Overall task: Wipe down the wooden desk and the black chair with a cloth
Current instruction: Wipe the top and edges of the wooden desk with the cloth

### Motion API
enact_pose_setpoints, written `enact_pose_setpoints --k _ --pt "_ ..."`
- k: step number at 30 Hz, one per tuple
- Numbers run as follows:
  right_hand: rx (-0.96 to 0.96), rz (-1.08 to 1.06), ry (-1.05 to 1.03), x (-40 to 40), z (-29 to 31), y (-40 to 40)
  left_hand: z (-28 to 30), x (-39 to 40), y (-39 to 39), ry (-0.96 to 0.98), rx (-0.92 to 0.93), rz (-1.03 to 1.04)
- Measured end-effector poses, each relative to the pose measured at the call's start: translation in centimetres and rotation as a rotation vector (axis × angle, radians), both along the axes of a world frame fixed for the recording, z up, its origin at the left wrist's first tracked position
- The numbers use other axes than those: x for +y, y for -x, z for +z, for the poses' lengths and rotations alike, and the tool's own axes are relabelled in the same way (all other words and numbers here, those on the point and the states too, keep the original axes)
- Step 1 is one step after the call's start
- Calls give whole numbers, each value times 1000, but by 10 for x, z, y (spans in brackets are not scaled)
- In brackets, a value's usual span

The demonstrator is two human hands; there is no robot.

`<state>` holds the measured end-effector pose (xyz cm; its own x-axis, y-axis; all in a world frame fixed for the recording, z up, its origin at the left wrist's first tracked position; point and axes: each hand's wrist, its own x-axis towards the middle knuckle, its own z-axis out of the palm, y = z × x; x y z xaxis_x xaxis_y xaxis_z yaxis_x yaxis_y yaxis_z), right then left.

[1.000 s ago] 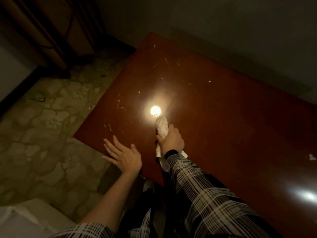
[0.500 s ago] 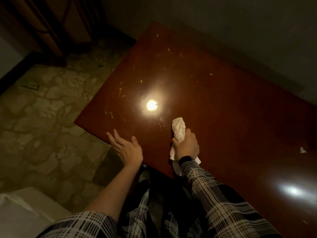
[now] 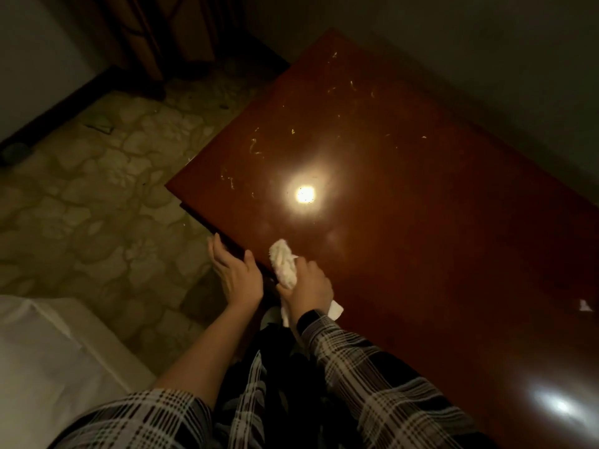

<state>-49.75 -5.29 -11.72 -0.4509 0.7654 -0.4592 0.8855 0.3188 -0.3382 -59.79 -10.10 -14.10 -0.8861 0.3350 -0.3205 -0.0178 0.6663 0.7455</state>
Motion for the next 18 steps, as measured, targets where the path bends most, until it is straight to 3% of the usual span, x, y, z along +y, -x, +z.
enact_pose_setpoints --k 3,6,10,14,18 --pt "124 140 217 0 6 -3 7 -10 -4 34 -76 34" --pt "307 53 511 10 14 -15 19 -12 -7 17 -84 65" --pt "445 -285 315 46 18 -33 19 -15 3 88 -87 -8" --pt "237 -387 -29 93 13 -41 4 -19 10 213 -143 -192" --pt "20 -341 -110 107 4 -39 -2 -10 12 205 -233 -210"
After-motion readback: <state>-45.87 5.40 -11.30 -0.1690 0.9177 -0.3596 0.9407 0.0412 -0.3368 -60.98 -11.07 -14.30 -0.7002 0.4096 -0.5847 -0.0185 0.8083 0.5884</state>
